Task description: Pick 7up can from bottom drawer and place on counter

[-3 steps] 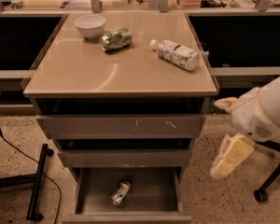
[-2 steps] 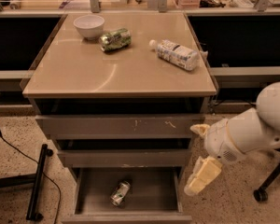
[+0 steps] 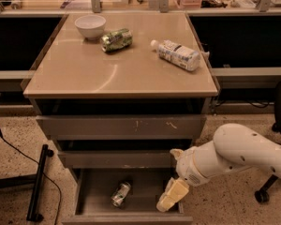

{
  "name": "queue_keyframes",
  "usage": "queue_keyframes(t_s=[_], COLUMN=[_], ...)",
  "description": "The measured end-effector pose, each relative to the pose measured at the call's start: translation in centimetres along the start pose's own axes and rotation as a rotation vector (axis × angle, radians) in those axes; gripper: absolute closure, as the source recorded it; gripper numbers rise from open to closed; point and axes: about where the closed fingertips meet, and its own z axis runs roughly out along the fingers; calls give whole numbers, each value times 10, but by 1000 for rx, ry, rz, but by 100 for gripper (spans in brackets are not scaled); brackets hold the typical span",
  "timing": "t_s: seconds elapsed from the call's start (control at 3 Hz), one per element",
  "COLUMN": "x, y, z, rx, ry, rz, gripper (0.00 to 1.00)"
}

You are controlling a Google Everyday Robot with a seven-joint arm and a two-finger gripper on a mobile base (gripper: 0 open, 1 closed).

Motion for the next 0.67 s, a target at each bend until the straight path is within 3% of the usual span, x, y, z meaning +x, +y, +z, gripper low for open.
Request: queue_keyframes(t_s=[0.33,0.67], x=[-3,-4], y=[-11,-6], z=[1,1], rx=[50,51], ry=[-13,-11], rz=[5,-6], gripper=[0,0])
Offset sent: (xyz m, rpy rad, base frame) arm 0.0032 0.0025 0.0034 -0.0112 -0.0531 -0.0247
